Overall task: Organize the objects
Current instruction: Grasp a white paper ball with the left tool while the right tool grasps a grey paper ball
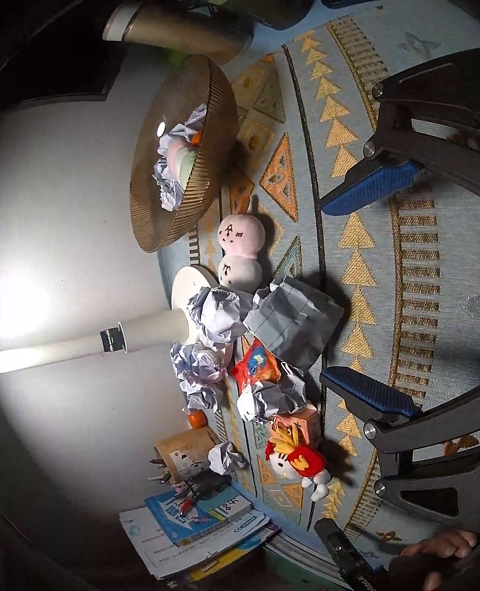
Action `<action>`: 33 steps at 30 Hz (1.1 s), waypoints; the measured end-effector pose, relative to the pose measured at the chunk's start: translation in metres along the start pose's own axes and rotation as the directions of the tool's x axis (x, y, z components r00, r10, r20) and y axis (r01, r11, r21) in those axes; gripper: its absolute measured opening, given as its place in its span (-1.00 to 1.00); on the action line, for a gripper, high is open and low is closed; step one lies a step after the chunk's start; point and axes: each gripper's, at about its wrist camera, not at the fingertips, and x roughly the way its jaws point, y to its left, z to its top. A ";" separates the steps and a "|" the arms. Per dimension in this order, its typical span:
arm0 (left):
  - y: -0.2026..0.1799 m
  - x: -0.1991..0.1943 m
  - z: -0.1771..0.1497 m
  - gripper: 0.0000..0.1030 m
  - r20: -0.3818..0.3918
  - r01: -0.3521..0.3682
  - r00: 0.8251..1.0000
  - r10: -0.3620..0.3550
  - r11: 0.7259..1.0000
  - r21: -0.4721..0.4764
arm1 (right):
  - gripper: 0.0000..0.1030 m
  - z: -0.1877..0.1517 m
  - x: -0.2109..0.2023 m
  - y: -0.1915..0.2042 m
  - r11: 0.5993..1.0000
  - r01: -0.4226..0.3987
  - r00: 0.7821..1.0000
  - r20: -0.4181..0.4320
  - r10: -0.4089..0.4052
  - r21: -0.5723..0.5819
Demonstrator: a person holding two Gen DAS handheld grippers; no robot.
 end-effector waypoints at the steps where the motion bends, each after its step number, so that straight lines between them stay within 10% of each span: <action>1: 0.001 0.001 0.000 0.96 -0.004 -0.003 1.000 0.003 1.000 -0.007 | 0.69 0.000 -0.001 0.002 1.000 0.006 1.000 0.004 -0.006 -0.009; 20: 0.001 0.002 0.004 0.96 -0.037 0.010 0.999 -0.011 1.000 -0.023 | 0.69 0.011 0.013 -0.018 0.992 -0.031 0.997 -0.073 0.040 0.121; 26: 0.011 0.017 0.072 0.96 -0.059 0.043 0.997 -0.045 0.998 -0.041 | 0.69 0.025 0.030 -0.003 0.990 -0.065 0.992 -0.102 0.079 0.127; 33: 0.026 0.096 0.137 0.96 -0.027 -0.077 0.997 0.076 0.996 -0.044 | 0.69 0.030 0.050 0.001 0.989 -0.058 0.987 -0.139 0.077 0.134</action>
